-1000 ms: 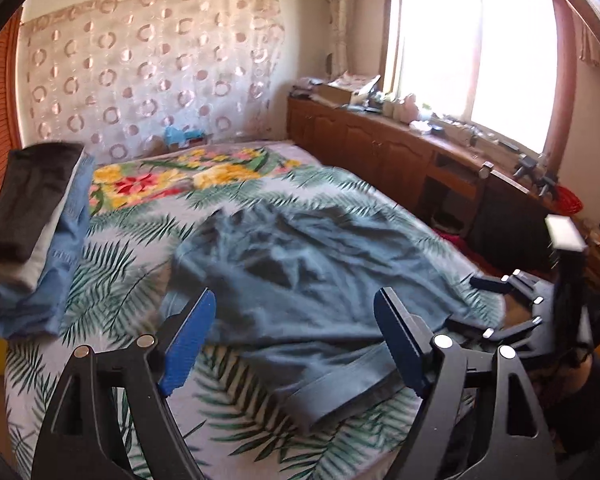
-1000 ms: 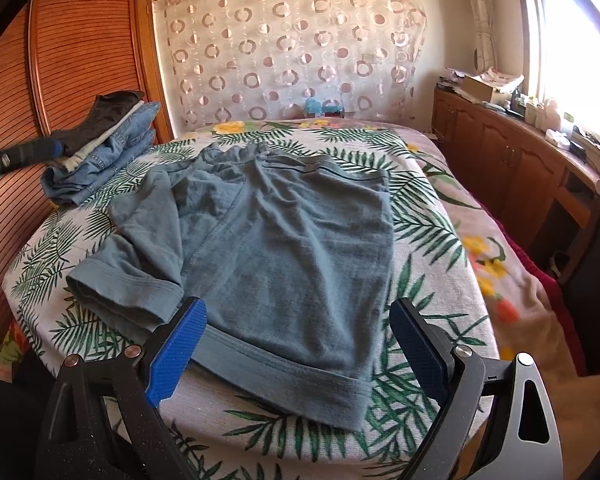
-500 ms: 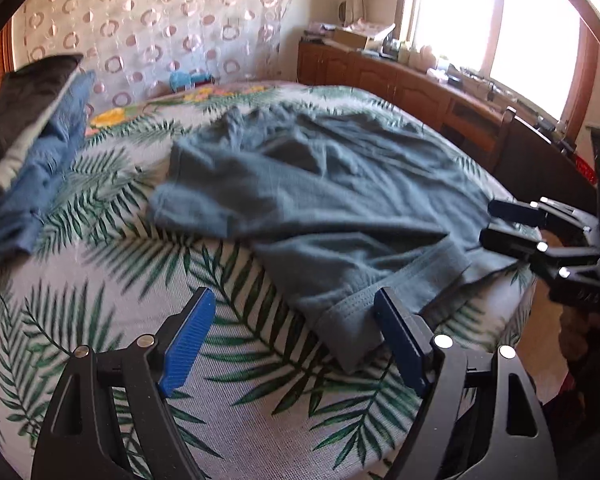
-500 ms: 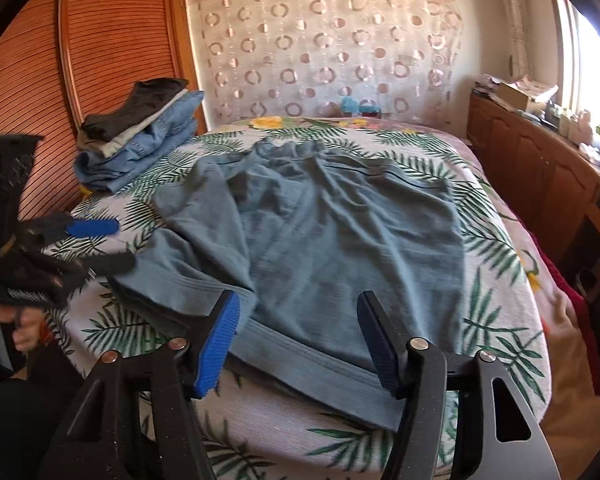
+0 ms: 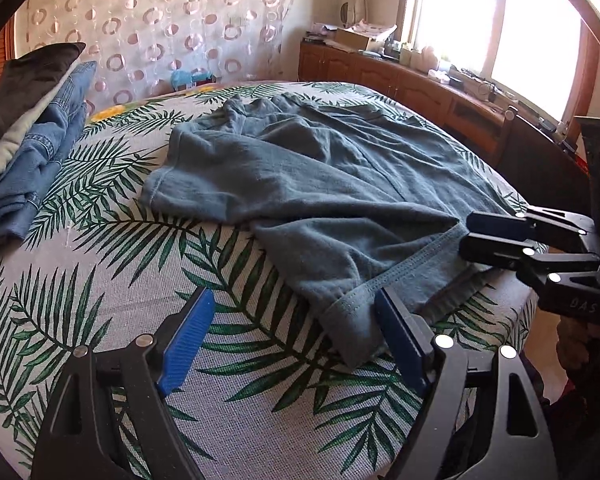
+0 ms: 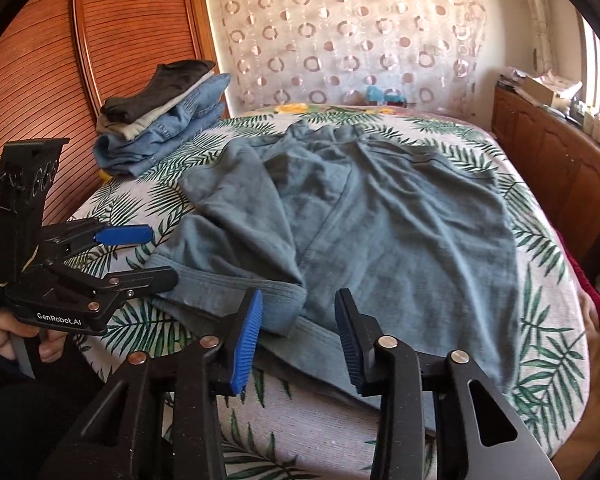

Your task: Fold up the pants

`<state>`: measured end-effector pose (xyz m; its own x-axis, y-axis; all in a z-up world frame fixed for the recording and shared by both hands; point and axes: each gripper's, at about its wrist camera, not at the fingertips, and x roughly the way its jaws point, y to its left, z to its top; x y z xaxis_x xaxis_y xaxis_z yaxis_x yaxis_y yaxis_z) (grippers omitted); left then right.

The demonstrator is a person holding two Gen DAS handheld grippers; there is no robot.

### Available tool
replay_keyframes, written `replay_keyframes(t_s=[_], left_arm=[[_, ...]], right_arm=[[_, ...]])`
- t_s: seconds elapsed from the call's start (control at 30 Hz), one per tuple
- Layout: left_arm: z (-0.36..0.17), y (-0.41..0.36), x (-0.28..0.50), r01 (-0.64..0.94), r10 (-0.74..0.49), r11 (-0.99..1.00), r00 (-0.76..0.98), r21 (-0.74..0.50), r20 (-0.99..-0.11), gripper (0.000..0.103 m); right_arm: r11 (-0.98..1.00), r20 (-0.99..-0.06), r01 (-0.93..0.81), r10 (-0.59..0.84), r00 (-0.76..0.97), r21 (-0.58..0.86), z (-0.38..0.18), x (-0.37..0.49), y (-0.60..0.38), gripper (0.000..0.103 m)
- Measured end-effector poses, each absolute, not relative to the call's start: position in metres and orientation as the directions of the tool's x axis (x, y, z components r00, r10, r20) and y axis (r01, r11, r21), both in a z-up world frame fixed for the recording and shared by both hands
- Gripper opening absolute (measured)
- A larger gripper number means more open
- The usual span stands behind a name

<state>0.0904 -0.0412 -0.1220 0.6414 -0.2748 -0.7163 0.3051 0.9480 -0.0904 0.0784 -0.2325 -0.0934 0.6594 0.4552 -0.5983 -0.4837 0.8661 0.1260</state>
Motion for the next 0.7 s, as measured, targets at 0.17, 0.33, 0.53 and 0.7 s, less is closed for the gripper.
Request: replay_keyframes(t_s=[0.17,0.33,0.53,0.7], left_arm=[[-0.122,-0.041,0.090,0.304,-0.276,0.948,0.644,-0.092,-0.713,0.083],[-0.122,-0.041,0.089,0.305,-0.277,0.948,0.649,-0.091,-0.709,0.083],[-0.122,-0.040,0.089,0.304,-0.276,0.948,0.651,-0.090,-0.707,0.083],[-0.122,-0.041,0.089,0.304,-0.276,0.948,0.654,-0.089,-0.704,0.083]], right_arm=[[0.855,-0.607,-0.498,0.475,0.637,0.147,-0.093,0.084,-0.232,0.033],[0.849,-0.610,-0.509,0.481,0.630,0.144,-0.094,0.084,-0.227,0.031],[0.858,-0.615,-0.484,0.477,0.628,0.170,-0.096,0.091,-0.226,0.030],[0.865,-0.616,-0.476,0.463,0.637,0.158,-0.095,0.095,-0.219,0.030]])
